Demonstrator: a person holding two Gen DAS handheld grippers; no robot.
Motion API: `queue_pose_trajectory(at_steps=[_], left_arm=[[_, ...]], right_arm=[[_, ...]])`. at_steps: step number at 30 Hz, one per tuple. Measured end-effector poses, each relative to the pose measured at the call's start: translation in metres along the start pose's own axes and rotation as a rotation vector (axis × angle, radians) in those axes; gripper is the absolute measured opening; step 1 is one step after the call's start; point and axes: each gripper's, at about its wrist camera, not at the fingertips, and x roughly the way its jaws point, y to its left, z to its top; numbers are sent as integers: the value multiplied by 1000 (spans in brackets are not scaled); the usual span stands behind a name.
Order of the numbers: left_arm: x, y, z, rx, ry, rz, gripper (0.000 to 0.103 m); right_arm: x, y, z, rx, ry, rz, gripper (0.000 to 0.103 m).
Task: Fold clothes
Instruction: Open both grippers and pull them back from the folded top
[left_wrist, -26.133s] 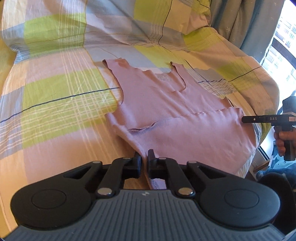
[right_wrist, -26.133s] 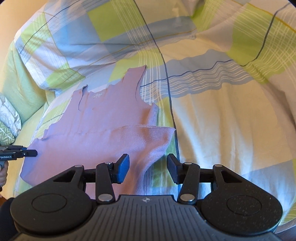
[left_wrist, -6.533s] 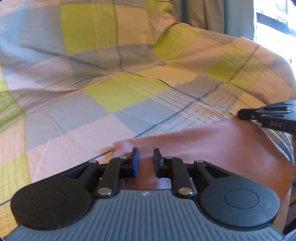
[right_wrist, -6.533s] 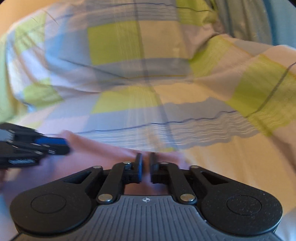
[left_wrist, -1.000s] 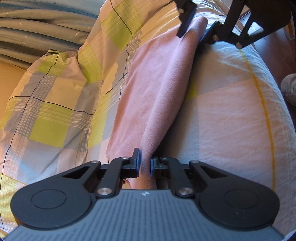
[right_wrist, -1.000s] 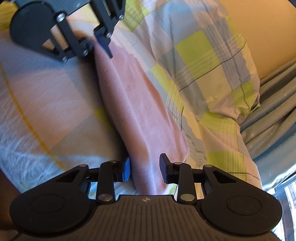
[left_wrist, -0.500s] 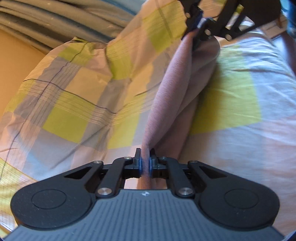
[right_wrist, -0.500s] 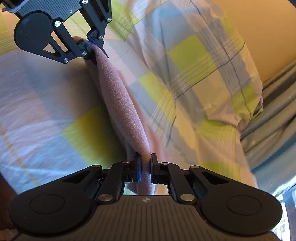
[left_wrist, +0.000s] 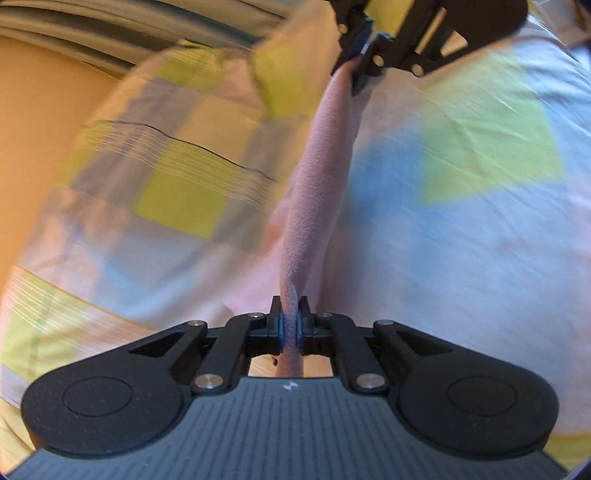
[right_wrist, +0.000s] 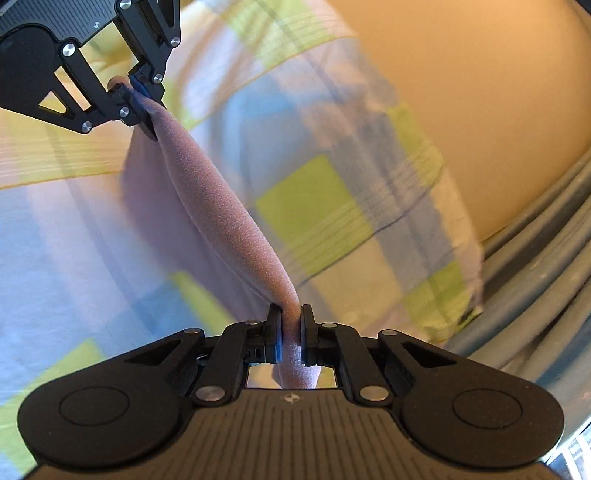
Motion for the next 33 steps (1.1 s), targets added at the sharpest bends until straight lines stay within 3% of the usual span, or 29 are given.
queue_pose_trajectory(at_steps=[3,5,8,11,14,18,23,26,29,33], left_arm=[[-6,-50,-24,38,66,-95,5],[-13,-67,-33,78,73,-77,4],[-26,-52,-39,-12,99,-122,5],[-41,-37,-49,-80,110,-126,5],[-50,-11,-49,-213,87,-109,6],[-40,24,-28,-443,18,-118,6],[4,26,-3,-725,-37,-261,10],[25,-1,-1,-717,-6,-309,10],[18,-19,-12,-685,-40,-284,10],[16,-6,-19,-715,-5,-270,11]], right_arm=[[-14,45,-18,-15,48,115,7],[-22,77,-32,-48,102,184,6],[-32,104,-47,-99,165,243,8],[-44,98,-51,-57,192,237,6],[-56,81,-55,23,232,199,7],[-61,46,-53,271,192,183,11],[-38,15,-43,700,88,318,11],[-15,25,-38,817,56,428,11],[-3,51,-45,802,71,520,11],[-21,53,-71,791,61,507,10]])
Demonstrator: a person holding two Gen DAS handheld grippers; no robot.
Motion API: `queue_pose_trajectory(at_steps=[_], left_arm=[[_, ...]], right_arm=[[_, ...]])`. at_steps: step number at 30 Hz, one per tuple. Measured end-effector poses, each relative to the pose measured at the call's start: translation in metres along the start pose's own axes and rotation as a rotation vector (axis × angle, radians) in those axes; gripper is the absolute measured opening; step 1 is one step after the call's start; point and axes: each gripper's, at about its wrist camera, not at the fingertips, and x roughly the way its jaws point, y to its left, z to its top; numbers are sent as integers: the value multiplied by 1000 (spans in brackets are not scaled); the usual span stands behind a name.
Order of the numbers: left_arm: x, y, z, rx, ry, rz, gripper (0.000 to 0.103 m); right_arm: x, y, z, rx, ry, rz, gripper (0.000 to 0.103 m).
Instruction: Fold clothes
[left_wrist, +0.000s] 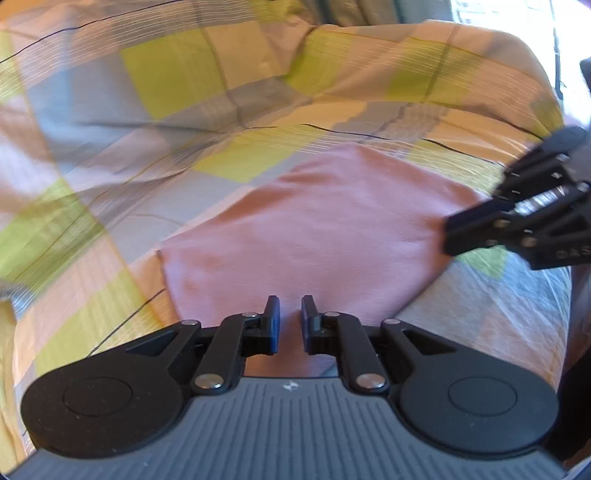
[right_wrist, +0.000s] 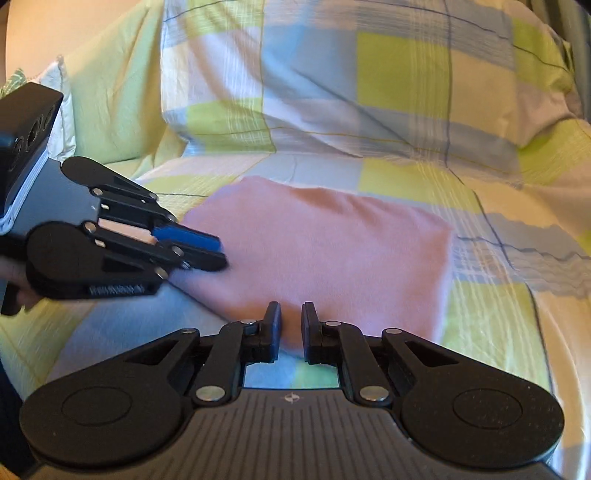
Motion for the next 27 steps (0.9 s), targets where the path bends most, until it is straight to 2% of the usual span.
queue_pose_trajectory(at_steps=[3,7,11,14,17,19,23,27], left_arm=[[2,15,12,-65,-20,16,11],[20,27,34,-59,-24,18,11],[51,39,47,-78,1,10,11],[68,43,46,-75,19,28,11],[75,48,41,-81,10,29,12],[78,56,44,-104,10,44,12],[82,68,40,-153,4,62,16],[80,73,39,-162,2,86,17]], right_arm=[[-12,-10,-4,23,-8,-31,9],[-14,-20,12,50,-77,-71,11],[20,-29,44,36,-89,-85,13],[53,-35,62,40,-61,-60,13],[91,-41,72,24,24,-19,13],[101,-49,75,40,9,-18,10],[110,-73,79,100,-2,-77,1],[108,-97,72,140,-26,-138,0]])
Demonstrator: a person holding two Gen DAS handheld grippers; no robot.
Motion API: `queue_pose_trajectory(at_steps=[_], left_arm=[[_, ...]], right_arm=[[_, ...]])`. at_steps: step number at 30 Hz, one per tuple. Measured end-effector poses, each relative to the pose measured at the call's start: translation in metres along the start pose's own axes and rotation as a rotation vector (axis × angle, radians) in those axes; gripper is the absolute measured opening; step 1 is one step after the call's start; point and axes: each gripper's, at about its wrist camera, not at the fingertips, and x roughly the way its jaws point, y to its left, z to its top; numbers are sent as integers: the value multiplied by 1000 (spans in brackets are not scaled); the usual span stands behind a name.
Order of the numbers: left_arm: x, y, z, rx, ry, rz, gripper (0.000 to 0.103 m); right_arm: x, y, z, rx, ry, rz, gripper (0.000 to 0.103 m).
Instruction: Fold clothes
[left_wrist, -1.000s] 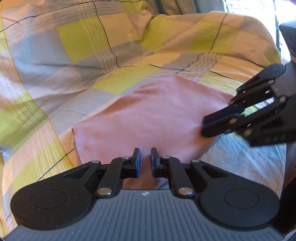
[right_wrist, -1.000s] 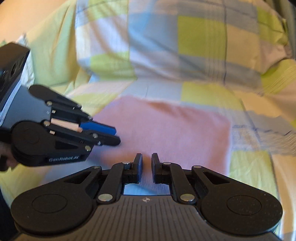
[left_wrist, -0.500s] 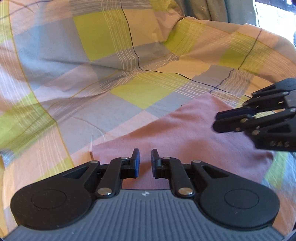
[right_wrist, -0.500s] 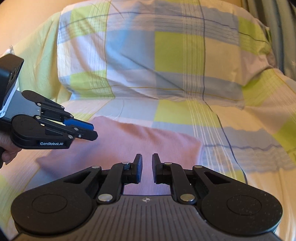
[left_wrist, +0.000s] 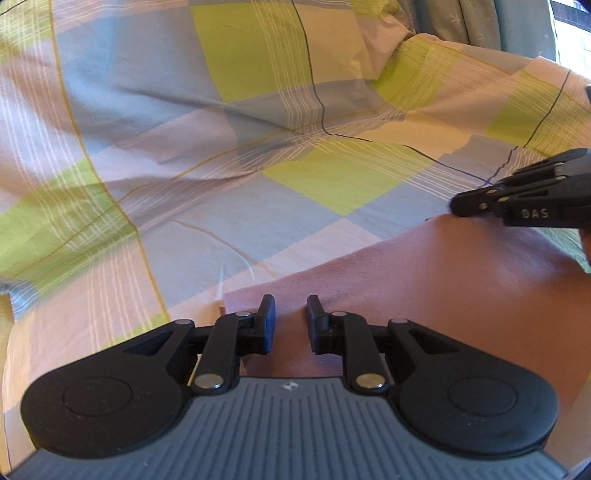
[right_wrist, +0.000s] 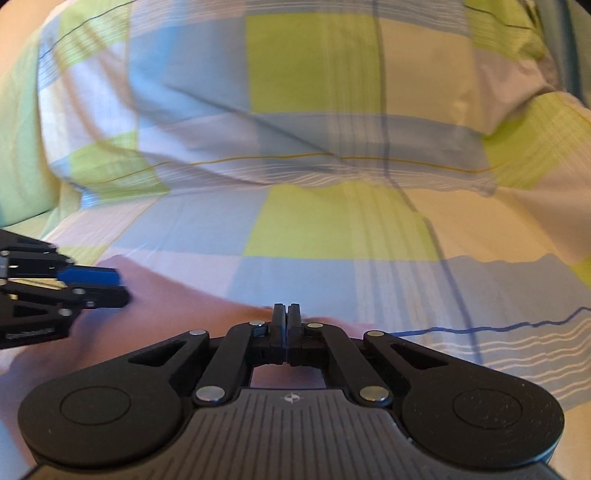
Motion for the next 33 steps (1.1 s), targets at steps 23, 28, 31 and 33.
queue_pose_trajectory(at_steps=[23,28,31,33], left_arm=[[-13,-1,-10,-8,3,-23,16],[-16,0,-10,-9,7,-21,16],[-19,1,-10,-14,11,-19,16],[-23,1,-10,-13,16,-15,16]], right_arm=[[-98,21,-71,66,18,-20,10],[-108,28,-80,64,14,-57,11],[-115,29,-84,80,19,-74,11],[-120,27,-87,101,26,-95,17]])
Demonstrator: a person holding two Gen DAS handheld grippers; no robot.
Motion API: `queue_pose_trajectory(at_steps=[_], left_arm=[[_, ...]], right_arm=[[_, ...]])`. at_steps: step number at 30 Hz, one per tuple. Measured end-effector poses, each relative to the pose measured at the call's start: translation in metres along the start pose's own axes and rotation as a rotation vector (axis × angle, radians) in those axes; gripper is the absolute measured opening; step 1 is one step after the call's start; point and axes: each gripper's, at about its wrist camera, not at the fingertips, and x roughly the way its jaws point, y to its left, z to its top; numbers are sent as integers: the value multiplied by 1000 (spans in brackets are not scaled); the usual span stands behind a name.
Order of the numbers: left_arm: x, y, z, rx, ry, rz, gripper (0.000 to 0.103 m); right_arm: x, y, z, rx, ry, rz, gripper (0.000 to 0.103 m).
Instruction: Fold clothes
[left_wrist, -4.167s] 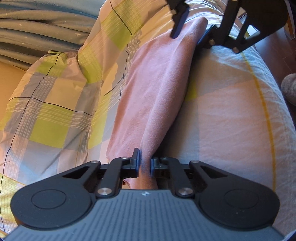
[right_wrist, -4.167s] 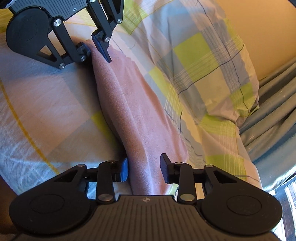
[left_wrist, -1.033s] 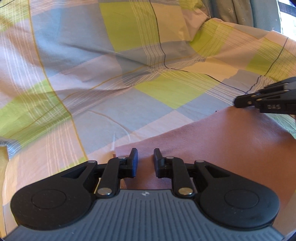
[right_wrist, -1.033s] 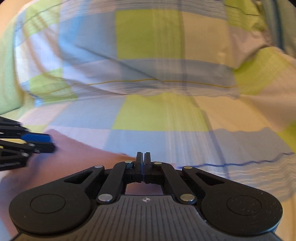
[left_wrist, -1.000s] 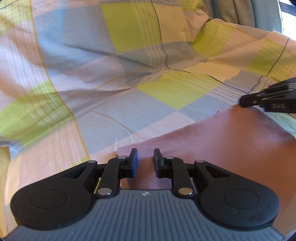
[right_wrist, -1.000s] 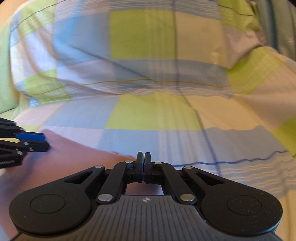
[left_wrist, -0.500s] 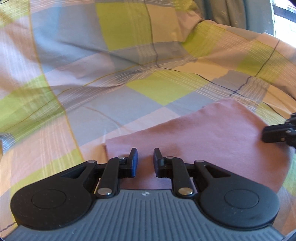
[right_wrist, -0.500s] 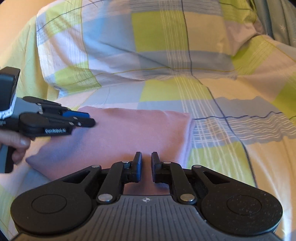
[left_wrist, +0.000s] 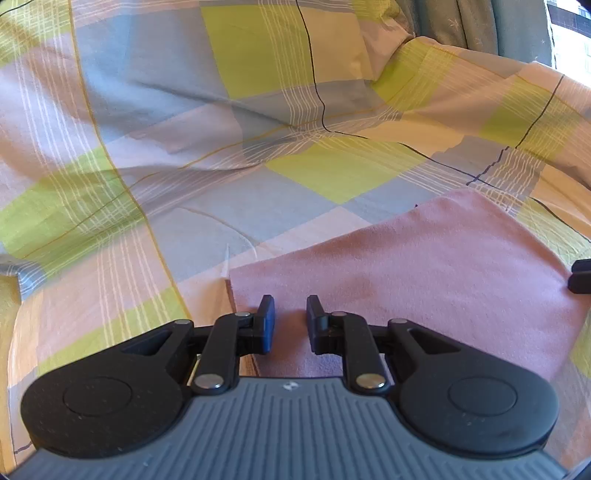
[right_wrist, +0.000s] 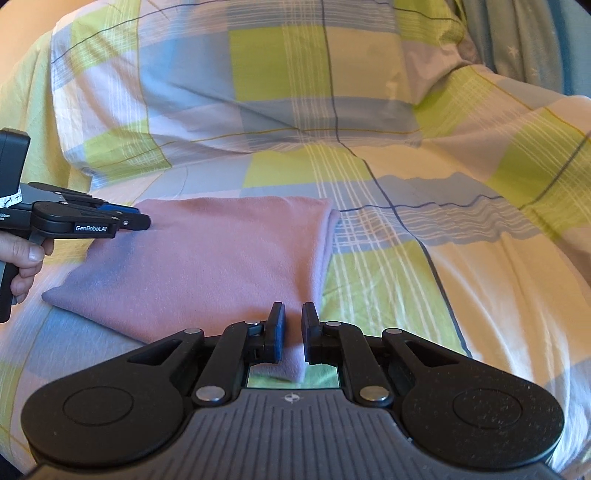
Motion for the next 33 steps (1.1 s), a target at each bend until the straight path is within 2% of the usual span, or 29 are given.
queue_pose_trajectory(at_steps=[1,4,8,11,14,18,20,22,28,29,31,33], left_arm=[[-2,1,0,-3,3,3,16],[-13,3,1,-20,1,8,16],[-34,0,-1,-48,-6,-39,16],[-39,-14,-11,-16,30,-67,16],[-43,-29,-23,32,61,-51,14],[-73,-35,-31,5,45,-59,14],[-90,-40,-38,-17,35,-59,14],[-98,-45,-47,-34,45,-52,15],[-99,-53,-65,-65,104,-47,15],[-101,-54,-68,-69,103,-46,15],[-106,-53,-73,-87,100,-43,15],[-115,-55,-80,-112,91,-45,16]], right_arm=[[-3,-2,-2,14,3,-10,25],[-15,-8,-7,93,-43,-18,25],[-30,-2,1,95,-121,-15,25],[-26,10,1,67,-87,23,25],[-11,18,-4,18,4,16,29],[-27,21,-9,15,-46,-15,30],[-40,20,-17,44,-75,-10,34],[-49,22,-26,59,-74,-4,44],[-49,39,-40,47,-7,5,48],[-48,42,-42,39,9,2,51],[-46,49,-47,7,31,-11,64],[-45,55,-52,-21,49,-23,67]])
